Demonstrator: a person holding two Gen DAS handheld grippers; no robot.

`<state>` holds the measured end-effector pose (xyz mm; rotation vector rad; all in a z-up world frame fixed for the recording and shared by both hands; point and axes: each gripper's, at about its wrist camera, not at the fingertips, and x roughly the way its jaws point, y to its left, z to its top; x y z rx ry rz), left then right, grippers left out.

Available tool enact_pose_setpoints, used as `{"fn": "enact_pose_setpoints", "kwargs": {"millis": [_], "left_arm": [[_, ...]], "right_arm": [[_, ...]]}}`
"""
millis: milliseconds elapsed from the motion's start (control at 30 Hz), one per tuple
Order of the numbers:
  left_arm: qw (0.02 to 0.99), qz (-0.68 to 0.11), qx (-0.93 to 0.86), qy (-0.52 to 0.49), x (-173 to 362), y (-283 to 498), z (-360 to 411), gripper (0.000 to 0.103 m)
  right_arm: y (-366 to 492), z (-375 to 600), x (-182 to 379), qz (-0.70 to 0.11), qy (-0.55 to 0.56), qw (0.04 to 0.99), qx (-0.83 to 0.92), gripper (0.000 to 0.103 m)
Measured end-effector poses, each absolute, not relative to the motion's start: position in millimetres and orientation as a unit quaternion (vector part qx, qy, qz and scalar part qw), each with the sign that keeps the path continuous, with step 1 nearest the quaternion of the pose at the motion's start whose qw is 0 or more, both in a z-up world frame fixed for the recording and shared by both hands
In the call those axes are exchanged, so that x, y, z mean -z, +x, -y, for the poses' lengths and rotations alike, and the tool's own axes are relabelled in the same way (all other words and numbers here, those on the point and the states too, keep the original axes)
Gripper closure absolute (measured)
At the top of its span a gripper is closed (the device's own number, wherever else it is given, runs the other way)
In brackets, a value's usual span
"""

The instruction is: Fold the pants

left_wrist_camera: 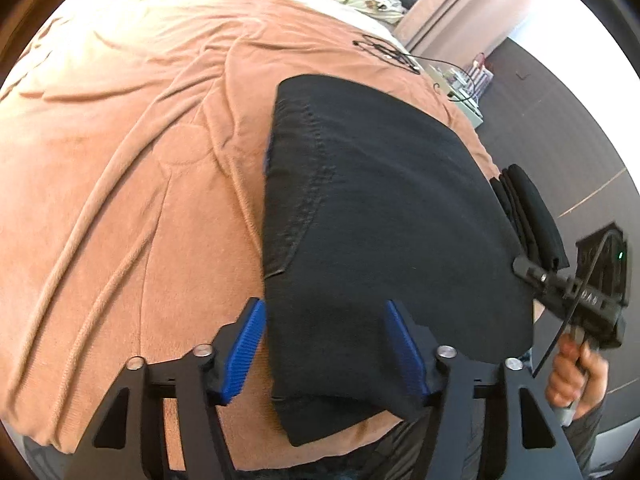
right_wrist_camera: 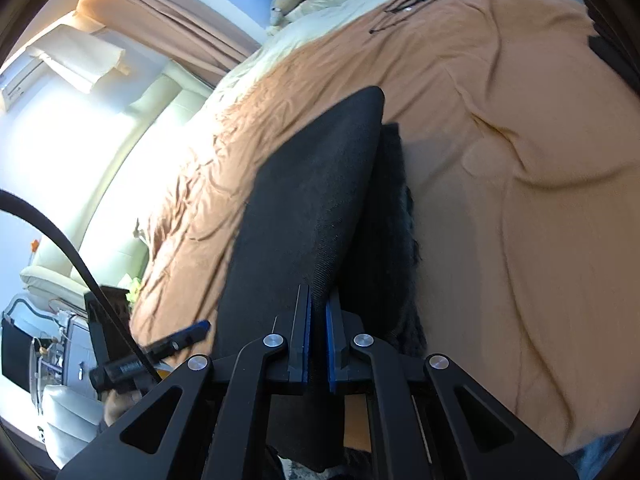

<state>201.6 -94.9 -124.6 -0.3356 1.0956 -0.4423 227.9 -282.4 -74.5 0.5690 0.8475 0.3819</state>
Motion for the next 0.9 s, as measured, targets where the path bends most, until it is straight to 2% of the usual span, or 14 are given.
{"fn": "enact_pose_setpoints", "kwargs": {"millis": [67,167,433,500,533,567,633,900], "left_arm": [[0.811,-0.523,0.205,-0.167,132,202,91,0.055],[0.797,-0.533,0.209,-0.193,141,201,88,0.062],[0.783,-0.535,0.226,-0.223,147,195,83,0.062],[0.784,-0.534,0.226,-0.221,147,195,84,0.062],[0.784,-0.533,0.226,-0.224,148,196,82,0.062],[0.783,-0.532,0.226,-0.229,149,197,82,0.062],[0.781,-0.531,0.227,-0.238,151,197,79,0.062],[0.763,-0.526,0.238,-0.289,162,188,65,0.062]], "right_arm": [[229,289,87,-0.411,0.279,0.852,-0.167,0.100],[230,292,92,-0.410,0.282,0.853,-0.156,0.101],[241,283,91,-0.430,0.263,0.852,-0.144,0.099],[238,283,84,-0.425,0.263,0.853,-0.149,0.092],[236,283,81,-0.423,0.255,0.856,-0.152,0.080],[235,283,77,-0.419,0.247,0.861,-0.150,0.057],[234,285,74,-0.407,0.236,0.870,-0.146,0.035],[255,284,103,-0.454,0.249,0.838,-0.173,0.035]]}}
